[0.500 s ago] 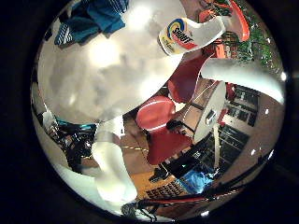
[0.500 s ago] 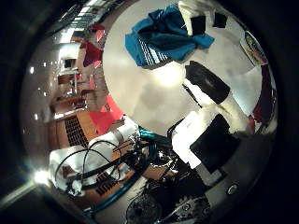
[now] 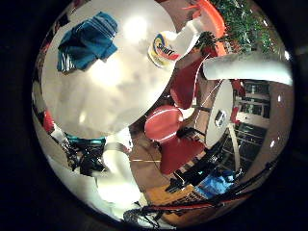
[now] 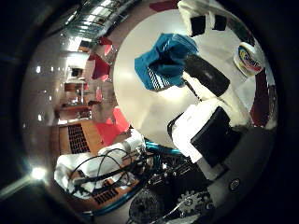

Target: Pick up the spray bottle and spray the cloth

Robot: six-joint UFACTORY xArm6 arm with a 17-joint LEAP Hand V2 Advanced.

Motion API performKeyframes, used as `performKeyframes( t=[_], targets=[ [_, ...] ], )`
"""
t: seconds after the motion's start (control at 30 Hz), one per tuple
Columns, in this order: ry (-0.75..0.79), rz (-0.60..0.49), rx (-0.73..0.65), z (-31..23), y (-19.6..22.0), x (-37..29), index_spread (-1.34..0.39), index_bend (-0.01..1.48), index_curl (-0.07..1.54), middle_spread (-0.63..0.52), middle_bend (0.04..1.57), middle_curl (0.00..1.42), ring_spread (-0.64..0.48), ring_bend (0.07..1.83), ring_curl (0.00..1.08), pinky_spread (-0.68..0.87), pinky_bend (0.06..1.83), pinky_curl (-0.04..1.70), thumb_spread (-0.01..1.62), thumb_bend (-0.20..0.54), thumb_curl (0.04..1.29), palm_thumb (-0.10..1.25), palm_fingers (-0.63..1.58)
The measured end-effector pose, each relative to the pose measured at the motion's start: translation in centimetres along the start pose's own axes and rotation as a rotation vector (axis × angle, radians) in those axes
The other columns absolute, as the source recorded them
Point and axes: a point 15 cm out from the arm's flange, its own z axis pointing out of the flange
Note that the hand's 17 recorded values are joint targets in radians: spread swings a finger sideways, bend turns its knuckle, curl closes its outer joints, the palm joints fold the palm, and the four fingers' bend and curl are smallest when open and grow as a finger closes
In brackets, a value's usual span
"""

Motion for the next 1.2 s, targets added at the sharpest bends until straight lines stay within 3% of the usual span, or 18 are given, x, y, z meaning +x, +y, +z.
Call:
performKeyframes(
  t=[0.33, 0.67, 1.2],
  targets=[
    [-0.114, 0.108, 0.117, -4.3, 1.1, 4.5, -0.47, 0.32, 0.50, -0.24, 0.52, 0.47, -0.03, 0.41, 0.22, 0.34, 0.19, 0.11, 1.36, -0.008, 0.25, 0.93, 0.61],
    [-0.269, 0.254, 0.324, -6.8, 3.1, 10.2, -0.47, 0.28, 0.51, -0.26, 0.54, 0.48, -0.07, 0.49, 0.21, 0.32, 0.19, 0.10, 1.36, -0.006, 0.27, 0.95, 0.66],
    [-0.370, 0.387, 0.379, -4.9, 7.8, 17.7, -0.47, 0.27, 0.53, -0.27, 0.54, 0.51, -0.08, 0.51, 0.19, 0.32, 0.20, 0.09, 1.37, -0.006, 0.28, 0.98, 0.67]
  ],
)
